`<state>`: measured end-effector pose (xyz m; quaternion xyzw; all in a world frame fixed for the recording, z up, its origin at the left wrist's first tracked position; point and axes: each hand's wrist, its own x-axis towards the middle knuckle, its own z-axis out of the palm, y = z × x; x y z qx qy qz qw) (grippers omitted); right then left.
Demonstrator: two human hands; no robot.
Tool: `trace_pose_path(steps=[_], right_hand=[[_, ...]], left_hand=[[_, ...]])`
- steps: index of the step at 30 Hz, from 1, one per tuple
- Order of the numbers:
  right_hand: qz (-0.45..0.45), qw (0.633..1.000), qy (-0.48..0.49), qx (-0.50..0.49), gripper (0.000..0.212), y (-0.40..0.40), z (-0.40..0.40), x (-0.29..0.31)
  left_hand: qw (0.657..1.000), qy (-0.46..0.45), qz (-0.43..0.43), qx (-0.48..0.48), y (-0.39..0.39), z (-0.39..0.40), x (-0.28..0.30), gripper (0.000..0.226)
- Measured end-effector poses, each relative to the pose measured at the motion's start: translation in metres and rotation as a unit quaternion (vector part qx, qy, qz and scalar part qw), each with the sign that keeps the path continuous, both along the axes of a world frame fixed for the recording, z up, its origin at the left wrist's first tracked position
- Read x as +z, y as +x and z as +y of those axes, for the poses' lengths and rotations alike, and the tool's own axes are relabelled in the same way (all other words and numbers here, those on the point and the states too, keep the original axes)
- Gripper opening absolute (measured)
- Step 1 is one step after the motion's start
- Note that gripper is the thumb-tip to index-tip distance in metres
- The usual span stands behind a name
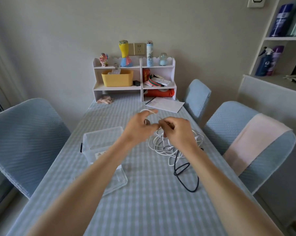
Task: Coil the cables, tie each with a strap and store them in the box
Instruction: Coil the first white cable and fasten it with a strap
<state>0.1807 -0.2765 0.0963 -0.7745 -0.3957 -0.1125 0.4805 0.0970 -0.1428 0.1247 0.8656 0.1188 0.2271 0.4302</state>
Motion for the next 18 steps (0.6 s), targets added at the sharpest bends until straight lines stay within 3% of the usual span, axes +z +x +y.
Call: trace_pose_path(steps=[2,4,8,10,12,13,16,18], right_hand=[[0.006,1.0,-0.014,0.005,0.025,0.002,-0.003,-0.002],[0.008,0.999,-0.045,0.002,0.026,0.006,-0.004,-0.008],[0.027,0.988,-0.148,-0.042,0.041,0.022,-0.009,-0.038],[0.061,0.981,-0.174,-0.057,0.051,0.029,-0.017,-0.056],[0.091,0.981,-0.154,-0.073,0.053,0.032,-0.022,-0.068],[0.091,0.983,-0.136,-0.08,0.051,0.033,-0.023,-0.07],[0.042,0.993,-0.085,-0.068,0.034,0.029,-0.017,-0.063],[0.004,0.997,-0.062,-0.038,0.017,0.025,-0.011,-0.05]], left_hand=[[0.977,-0.201,-0.036,-0.067,0.003,-0.001,-0.002,0.032],[0.946,-0.306,-0.079,-0.075,0.001,-0.005,-0.005,0.016],[0.853,-0.486,-0.184,-0.046,-0.008,0.003,0.003,0.04],[0.83,-0.522,-0.196,-0.017,-0.015,0.013,0.005,0.044],[0.847,-0.504,-0.171,0.0,-0.022,0.019,0.0,0.046],[0.873,-0.465,-0.144,0.006,-0.024,0.018,-0.004,0.045],[0.974,-0.225,-0.008,0.024,-0.026,0.009,-0.019,0.025],[0.995,-0.067,0.076,-0.01,-0.026,0.001,-0.027,0.014]])
